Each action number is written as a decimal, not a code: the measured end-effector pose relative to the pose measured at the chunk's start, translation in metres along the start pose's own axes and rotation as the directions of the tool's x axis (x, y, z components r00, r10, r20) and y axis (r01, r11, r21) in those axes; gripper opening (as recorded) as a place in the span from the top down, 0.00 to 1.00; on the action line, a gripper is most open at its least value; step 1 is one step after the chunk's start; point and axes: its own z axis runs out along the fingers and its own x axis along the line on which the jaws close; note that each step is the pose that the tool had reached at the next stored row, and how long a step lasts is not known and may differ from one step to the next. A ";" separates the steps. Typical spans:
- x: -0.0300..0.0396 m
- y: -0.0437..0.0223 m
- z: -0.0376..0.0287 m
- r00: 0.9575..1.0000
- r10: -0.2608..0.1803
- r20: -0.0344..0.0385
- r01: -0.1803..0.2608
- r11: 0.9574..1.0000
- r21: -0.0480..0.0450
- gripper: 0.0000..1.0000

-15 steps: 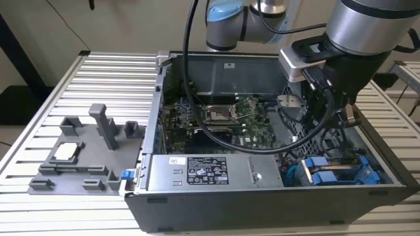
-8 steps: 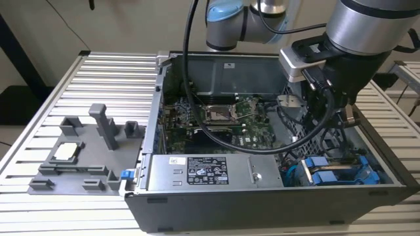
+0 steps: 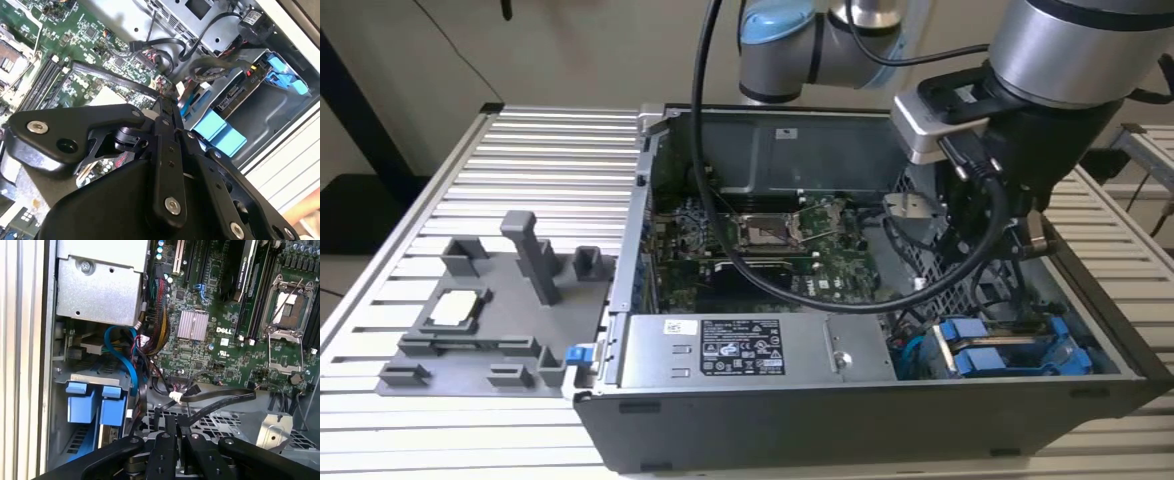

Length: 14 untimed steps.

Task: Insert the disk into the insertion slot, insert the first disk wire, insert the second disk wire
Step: 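Insert the first disk wire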

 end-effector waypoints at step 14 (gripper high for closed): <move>0.0012 0.0019 0.0061 1.000 -0.002 0.007 0.002 1.000 0.002 0.73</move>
